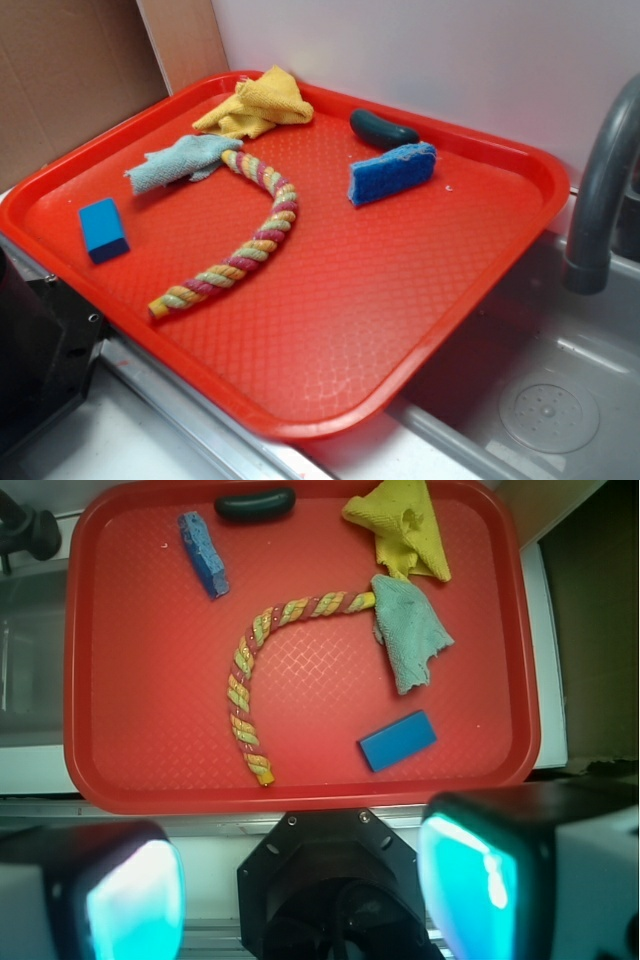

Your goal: Grab the blue block.

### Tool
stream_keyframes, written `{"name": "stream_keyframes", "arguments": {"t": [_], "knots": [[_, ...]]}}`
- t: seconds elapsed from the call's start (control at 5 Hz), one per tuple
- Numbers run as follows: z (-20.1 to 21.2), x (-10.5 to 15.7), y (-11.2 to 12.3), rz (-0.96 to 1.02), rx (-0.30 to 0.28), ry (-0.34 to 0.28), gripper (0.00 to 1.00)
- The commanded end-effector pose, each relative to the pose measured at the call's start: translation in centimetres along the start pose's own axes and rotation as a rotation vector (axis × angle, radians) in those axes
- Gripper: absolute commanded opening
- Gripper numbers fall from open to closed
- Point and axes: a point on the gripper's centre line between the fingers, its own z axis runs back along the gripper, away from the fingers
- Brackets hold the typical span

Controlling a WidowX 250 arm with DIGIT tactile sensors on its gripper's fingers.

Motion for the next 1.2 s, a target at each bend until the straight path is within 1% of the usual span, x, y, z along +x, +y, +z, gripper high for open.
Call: {"name": "stream_keyframes", "arguments": {"t": [0.0, 0.2, 0.4, 0.6, 0.8, 1.0], "knots": [[0.0, 0.0, 0.0, 0.000, 0.000, 0.000, 1.00], [-3.0, -0.2, 3.5, 0.248, 0.035, 0.012, 1.00], [-5.9, -0.2, 6.1, 0.500, 0.035, 0.027, 1.00], [-8.5, 0.3, 7.4, 0.745, 0.098, -0.028, 1.00], [-11.2, 0.3, 8.7, 0.991, 0.145, -0.062, 1.00], [-13.1, 0.0, 9.5, 1.063, 0.178, -0.082, 1.00]]}}
